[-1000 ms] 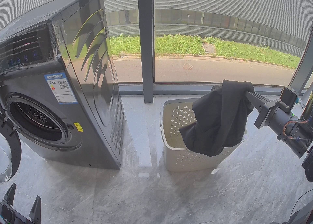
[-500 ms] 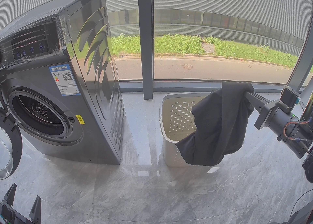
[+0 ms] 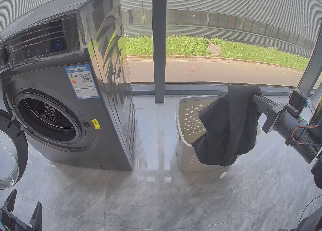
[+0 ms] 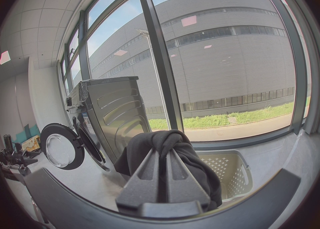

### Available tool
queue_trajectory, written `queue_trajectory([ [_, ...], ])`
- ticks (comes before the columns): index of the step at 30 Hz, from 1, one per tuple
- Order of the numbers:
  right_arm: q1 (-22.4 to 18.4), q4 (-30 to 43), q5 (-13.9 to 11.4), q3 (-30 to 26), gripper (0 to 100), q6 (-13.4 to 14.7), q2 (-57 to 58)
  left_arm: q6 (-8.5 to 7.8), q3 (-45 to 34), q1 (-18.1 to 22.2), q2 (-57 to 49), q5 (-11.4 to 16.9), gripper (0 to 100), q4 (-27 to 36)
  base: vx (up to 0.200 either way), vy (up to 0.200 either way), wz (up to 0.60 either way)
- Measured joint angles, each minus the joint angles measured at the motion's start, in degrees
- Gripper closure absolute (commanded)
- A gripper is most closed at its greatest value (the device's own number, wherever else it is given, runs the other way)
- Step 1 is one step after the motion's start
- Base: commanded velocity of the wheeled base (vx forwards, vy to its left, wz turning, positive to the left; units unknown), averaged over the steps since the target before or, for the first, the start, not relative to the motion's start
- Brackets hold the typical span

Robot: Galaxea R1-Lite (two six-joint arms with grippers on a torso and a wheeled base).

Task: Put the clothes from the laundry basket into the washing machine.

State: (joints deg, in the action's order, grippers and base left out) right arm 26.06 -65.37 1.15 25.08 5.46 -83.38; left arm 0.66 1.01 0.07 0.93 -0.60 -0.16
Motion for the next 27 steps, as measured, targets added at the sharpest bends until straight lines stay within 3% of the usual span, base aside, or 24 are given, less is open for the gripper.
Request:
queue_trajectory([
  [8,0.11,0.00,-0.02,-0.11,100,0.00,-0.07,0.00,0.00,0.02,0.00,0.00,0,-0.05,0.000,0.200,0.00],
  [14,0.11,-0.02,0.07,-0.17,100,0.00,-0.18,-0.06,0.00,-0.02,0.00,0.00,0,-0.05,0.000,0.000,0.00],
  [18,-0.18,0.04,0.62,-0.16,100,-0.18,-0.35,-0.06,0.00,-0.02,0.00,0.00,0,-0.06,-0.200,0.000,0.00],
  [27,-0.71,2.45,8.24,1.05,100,-1.79,-0.46,-0.06,0.00,-0.02,0.01,0.00,0,-0.05,-0.200,0.000,0.00],
])
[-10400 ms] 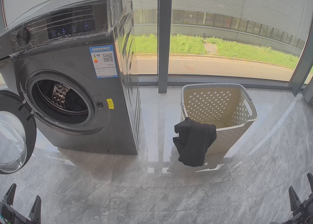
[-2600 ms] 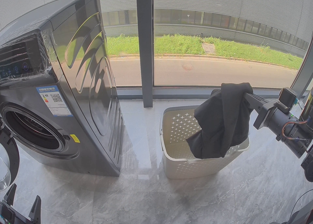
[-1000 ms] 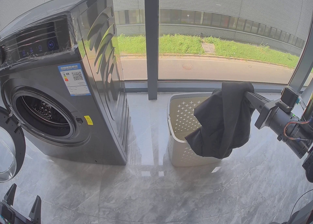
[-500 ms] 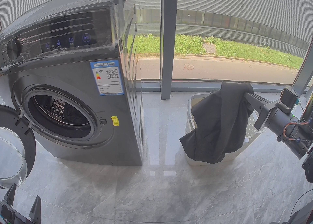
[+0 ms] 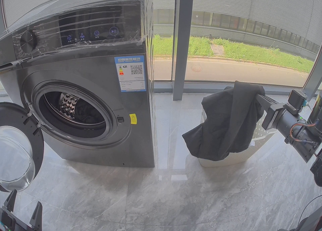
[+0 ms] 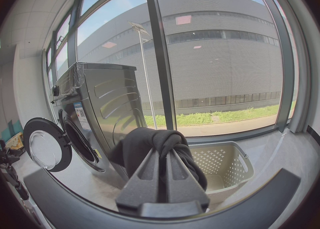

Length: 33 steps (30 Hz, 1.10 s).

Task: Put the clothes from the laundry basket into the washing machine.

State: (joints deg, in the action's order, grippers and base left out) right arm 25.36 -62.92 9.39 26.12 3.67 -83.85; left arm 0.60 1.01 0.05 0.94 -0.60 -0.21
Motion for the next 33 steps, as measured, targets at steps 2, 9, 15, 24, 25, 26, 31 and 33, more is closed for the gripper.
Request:
queue_trajectory([
  [2,-0.15,1.44,0.95,0.44,100,-0.17,0.13,0.05,0.00,0.05,0.00,0.02,0,0.00,-0.200,0.000,0.00],
  [9,-0.09,1.61,0.99,0.94,100,-0.20,0.48,0.06,0.00,0.02,0.02,0.00,0,-0.01,-0.086,0.000,0.00],
  [15,-0.09,1.30,0.55,0.74,100,-0.11,0.46,0.06,0.00,0.05,0.02,0.05,0,0.05,0.000,0.133,0.00],
  [24,0.00,1.06,0.46,0.52,100,0.12,0.48,0.06,0.00,0.05,0.02,0.11,0,0.05,0.000,0.200,0.00],
  [25,0.02,1.08,0.43,0.52,100,0.12,0.48,0.06,0.00,0.05,0.02,0.09,0,0.05,0.000,0.200,0.00],
  [26,0.00,1.08,0.40,0.52,100,0.12,0.48,0.06,0.00,0.00,0.02,0.09,0,0.07,0.000,0.200,0.00],
  [31,0.02,1.08,-0.11,0.39,100,0.18,0.46,0.09,0.00,-0.05,0.02,0.09,0,0.10,0.000,0.200,0.00],
  [33,0.13,1.00,-0.09,0.33,100,0.24,0.46,0.09,0.00,-0.05,0.02,0.09,0,0.07,0.000,0.200,0.00],
])
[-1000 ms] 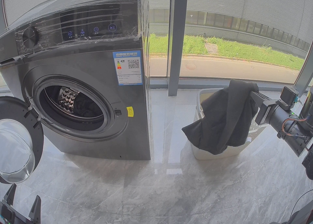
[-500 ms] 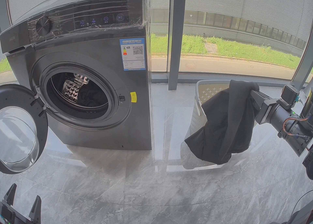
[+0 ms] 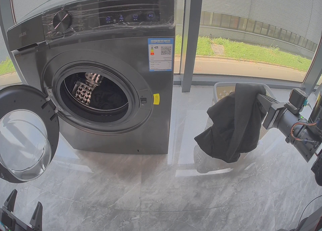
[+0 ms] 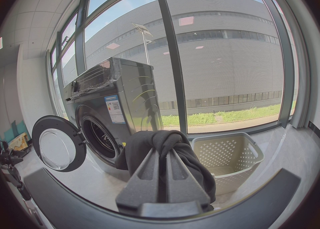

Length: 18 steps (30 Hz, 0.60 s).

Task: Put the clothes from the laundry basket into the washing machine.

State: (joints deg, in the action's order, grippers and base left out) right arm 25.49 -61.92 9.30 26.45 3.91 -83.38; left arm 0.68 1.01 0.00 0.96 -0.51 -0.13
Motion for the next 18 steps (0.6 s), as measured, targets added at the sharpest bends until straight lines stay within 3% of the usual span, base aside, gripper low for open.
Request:
queue_trajectory([
  [18,0.69,-0.10,-0.20,-0.68,100,-0.01,0.04,0.10,0.00,0.00,0.00,0.00,0,-0.02,0.000,0.189,0.00],
])
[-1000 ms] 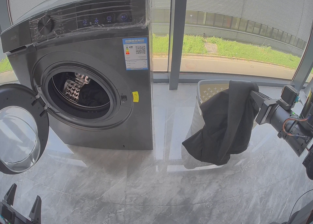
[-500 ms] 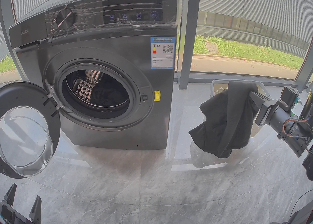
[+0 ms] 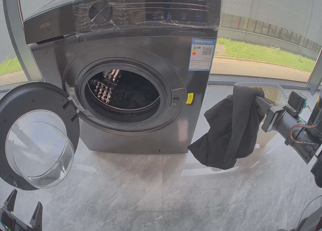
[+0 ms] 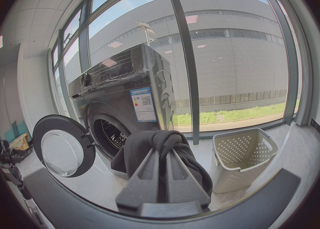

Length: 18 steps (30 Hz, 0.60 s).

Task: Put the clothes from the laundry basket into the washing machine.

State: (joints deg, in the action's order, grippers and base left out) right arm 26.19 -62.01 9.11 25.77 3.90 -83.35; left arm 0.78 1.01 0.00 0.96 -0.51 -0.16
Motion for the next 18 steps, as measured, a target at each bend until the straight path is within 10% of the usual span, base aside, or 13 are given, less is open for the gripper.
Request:
queue_trajectory([
  [18,0.79,-0.04,0.02,-0.76,100,0.01,0.11,0.12,0.00,0.02,0.00,-0.04,0,0.00,-0.067,0.000,0.00],
])
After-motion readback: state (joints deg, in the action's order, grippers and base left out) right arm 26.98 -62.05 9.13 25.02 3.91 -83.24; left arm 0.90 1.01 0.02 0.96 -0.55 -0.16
